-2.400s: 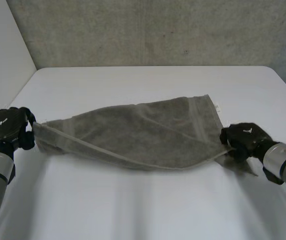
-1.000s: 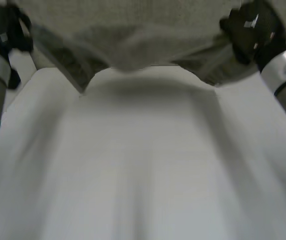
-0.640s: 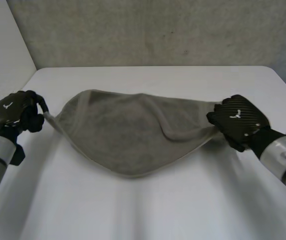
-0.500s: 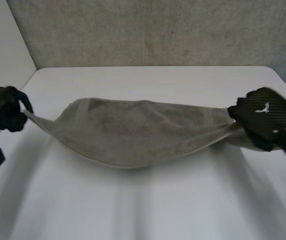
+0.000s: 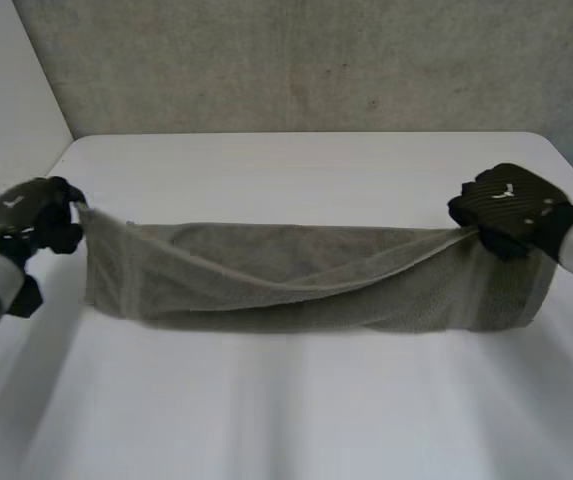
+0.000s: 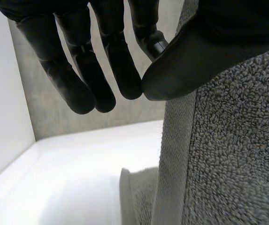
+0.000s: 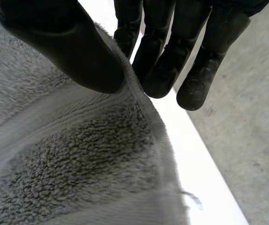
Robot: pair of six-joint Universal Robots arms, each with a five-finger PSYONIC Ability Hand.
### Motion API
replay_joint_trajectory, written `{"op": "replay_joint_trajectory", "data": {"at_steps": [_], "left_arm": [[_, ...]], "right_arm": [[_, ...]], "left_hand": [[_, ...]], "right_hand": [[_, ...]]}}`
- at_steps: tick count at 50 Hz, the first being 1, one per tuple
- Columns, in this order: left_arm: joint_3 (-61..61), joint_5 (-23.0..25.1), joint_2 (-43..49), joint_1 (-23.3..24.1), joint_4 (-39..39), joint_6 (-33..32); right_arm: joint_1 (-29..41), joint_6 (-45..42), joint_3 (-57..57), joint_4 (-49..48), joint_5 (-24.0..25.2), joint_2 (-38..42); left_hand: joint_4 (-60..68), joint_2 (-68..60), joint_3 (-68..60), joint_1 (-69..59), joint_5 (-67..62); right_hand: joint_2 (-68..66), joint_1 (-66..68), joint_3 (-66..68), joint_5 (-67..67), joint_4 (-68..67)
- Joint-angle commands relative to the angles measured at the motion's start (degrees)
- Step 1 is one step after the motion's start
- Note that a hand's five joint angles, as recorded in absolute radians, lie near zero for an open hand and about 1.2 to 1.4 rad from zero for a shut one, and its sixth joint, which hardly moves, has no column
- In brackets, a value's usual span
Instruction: Fold the towel.
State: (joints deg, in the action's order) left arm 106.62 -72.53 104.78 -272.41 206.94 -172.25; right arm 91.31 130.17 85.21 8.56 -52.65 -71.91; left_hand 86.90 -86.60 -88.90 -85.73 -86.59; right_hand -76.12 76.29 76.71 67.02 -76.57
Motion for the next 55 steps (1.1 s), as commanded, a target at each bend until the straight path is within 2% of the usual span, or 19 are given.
{"op": "replay_joint_trajectory", "data": {"at_steps": [1,10,19,20,21,22,24,25,26,27,28,29,33,38,40,46,48,52,55], "left_arm": [[-16.7,-11.0,16.1,5.5,-3.5,-4.5],[-33.5,-16.9,29.0,8.8,-7.5,-7.8],[-41.8,-21.2,34.4,10.7,-11.3,-7.8],[-42.6,-21.7,34.9,10.9,-11.6,-7.8],[-43.1,-21.9,35.1,11.0,-11.8,-7.9],[-43.1,-22.0,35.1,11.0,-11.8,-7.9],[-43.2,-22.3,35.2,11.1,-11.8,-7.8],[-43.1,-22.3,35.2,11.2,-11.8,-7.8],[-43.1,-22.1,35.1,11.2,-11.8,-7.8],[-43.1,-22.1,35.1,11.2,-11.8,-7.8],[-43.0,-22.2,35.1,11.4,-12.2,-7.8],[-42.6,-22.3,34.6,11.8,-12.6,-7.7],[-41.7,-22.4,33.7,12.7,-13.4,-7.5],[-38.0,-22.4,28.5,12.6,-13.3,-6.9],[-36.3,-22.3,26.5,12.5,-13.1,-6.8],[-28.3,-22.0,16.8,12.4,-12.6,-6.0],[-23.8,-22.0,13.1,12.8,-11.6,-4.9],[-19.5,-22.0,10.6,13.0,-9.7,-3.4],[-15.3,-21.9,9.0,13.3,-7.4,-2.0]], "right_arm": [[6.0,0.4,-14.5,0.2,-8.4,14.3],[9.2,1.4,-27.0,-2.1,-13.1,26.8],[10.7,1.4,-33.2,-6.4,-18.2,33.3],[11.1,1.5,-34.0,-6.6,-18.9,34.1],[11.3,1.5,-34.5,-6.6,-19.5,34.7],[11.3,1.5,-34.5,-6.6,-19.5,34.7],[11.8,1.6,-35.1,-6.8,-21.4,35.8],[11.8,1.6,-35.1,-6.8,-21.4,35.8],[12.0,1.5,-35.6,-7.0,-23.1,36.1],[12.0,1.5,-35.6,-7.0,-23.1,36.1],[12.2,1.6,-35.8,-7.2,-24.8,36.1],[12.6,1.8,-35.6,-7.4,-26.3,35.8],[12.8,3.6,-34.3,-7.4,-27.7,34.9],[12.7,8.6,-28.3,-7.7,-27.5,26.3],[12.6,11.0,-22.6,-8.5,-27.4,20.4],[12.2,12.3,-13.9,-8.3,-27.7,14.3],[12.0,12.3,-7.8,-7.9,-28.1,10.7],[10.6,12.2,-2.3,-7.8,-28.0,7.7],[8.3,12.4,2.5,-8.3,-27.2,6.4]], "left_hand": [[-6.9,6.6,8.9,5.7,16.6],[-6.9,6.6,8.9,5.7,16.6],[-6.9,6.6,8.9,5.7,16.6],[-6.9,6.6,8.9,5.7,16.6],[-6.9,6.6,8.9,5.7,16.6],[-6.9,6.6,8.9,5.7,16.6],[-6.9,6.6,8.9,5.7,16.6],[-6.9,6.6,8.9,5.7,16.6],[-34.0,33.7,36.0,32.9,43.7],[-34.3,34.0,36.3,33.1,44.0],[-66.1,65.8,68.1,64.9,75.8],[-76.4,76.1,78.4,75.2,86.1],[-76.2,75.9,78.2,75.0,85.9],[-76.2,75.9,78.2,75.0,85.9],[-76.2,75.9,78.2,75.0,85.9],[-76.2,75.9,78.2,75.0,85.9],[-76.3,76.0,78.4,75.2,86.0],[-76.3,76.1,78.4,75.2,86.0],[-76.3,76.1,78.4,75.2,86.0]], "right_hand": [[-3.9,3.7,3.3,3.0,-3.4],[-3.9,3.7,3.3,3.0,-3.4],[-3.9,3.7,3.3,3.0,-3.4],[4.9,-5.1,-5.5,-5.8,5.3],[33.3,-33.5,-33.9,-34.2,33.7],[33.6,-33.7,-34.2,-34.5,34.0],[61.9,-62.0,-62.5,-62.8,62.3],[62.0,-62.2,-62.6,-62.9,62.5],[66.1,-66.3,-66.7,-67.0,66.6],[66.1,-66.3,-66.7,-67.0,66.6],[66.1,-66.3,-66.7,-67.0,66.6],[66.1,-66.3,-66.7,-67.0,66.6],[66.1,-66.3,-66.7,-67.0,66.6],[66.1,-66.3,-66.7,-67.0,66.6],[66.1,-66.3,-66.7,-67.0,66.6],[66.1,-66.3,-66.7,-67.0,66.6],[66.1,-66.3,-66.7,-67.0,66.6],[66.1,-66.3,-66.7,-67.0,66.6],[61.0,-61.2,-61.6,-61.9,61.5]]}}
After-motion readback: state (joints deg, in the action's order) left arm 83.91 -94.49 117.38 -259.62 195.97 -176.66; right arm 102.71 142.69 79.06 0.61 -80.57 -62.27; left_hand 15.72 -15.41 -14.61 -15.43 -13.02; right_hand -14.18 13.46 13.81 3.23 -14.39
